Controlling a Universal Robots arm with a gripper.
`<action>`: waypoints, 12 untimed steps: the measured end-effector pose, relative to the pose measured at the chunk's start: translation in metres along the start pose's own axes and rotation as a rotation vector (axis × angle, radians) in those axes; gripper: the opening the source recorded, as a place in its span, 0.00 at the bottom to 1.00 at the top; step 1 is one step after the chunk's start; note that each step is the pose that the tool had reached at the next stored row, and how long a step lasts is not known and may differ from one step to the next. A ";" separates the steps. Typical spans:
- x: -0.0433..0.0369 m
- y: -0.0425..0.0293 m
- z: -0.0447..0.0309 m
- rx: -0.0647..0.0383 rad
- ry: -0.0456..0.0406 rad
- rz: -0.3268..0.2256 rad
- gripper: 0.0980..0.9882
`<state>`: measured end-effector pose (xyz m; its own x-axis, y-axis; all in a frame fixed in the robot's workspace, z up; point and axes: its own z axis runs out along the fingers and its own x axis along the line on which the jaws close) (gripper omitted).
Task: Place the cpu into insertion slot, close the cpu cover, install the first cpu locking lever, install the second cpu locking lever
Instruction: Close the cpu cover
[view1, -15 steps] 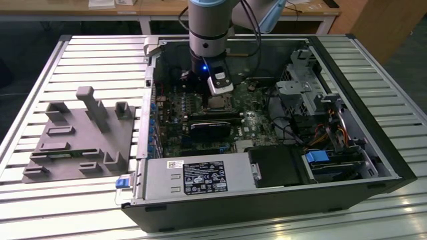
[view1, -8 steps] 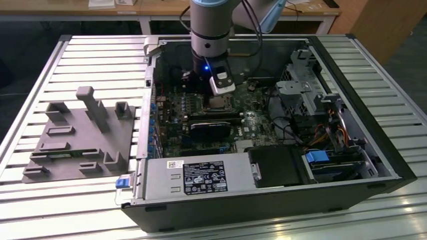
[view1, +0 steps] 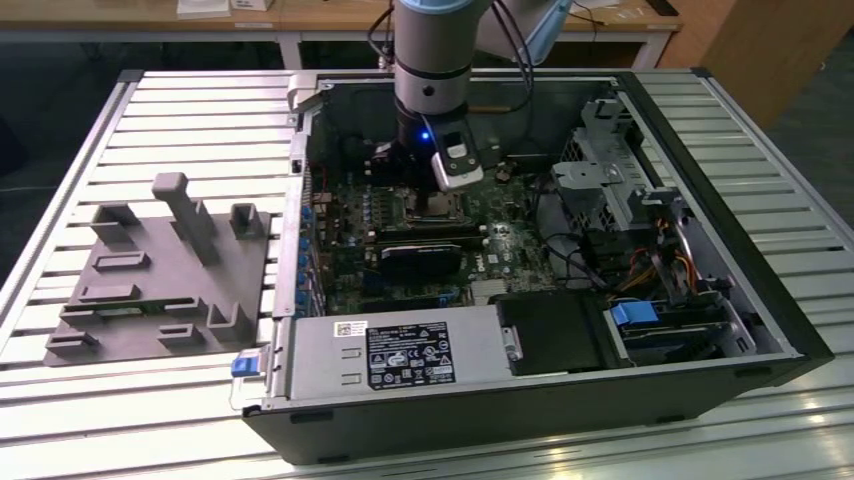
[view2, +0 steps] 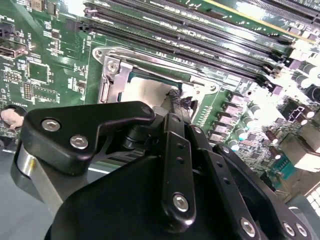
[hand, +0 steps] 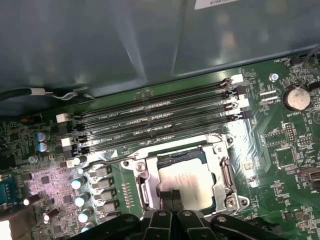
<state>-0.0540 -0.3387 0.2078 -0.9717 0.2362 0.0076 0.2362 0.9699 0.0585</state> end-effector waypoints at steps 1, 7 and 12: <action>-0.0001 -0.0002 0.0001 0.000 0.0002 -0.003 0.01; -0.0005 -0.0021 0.0034 0.000 -0.0003 -0.026 0.01; -0.0006 -0.0025 0.0062 0.000 -0.0004 -0.044 0.01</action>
<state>-0.0540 -0.3409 0.2015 -0.9811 0.1935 0.0047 0.1934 0.9793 0.0590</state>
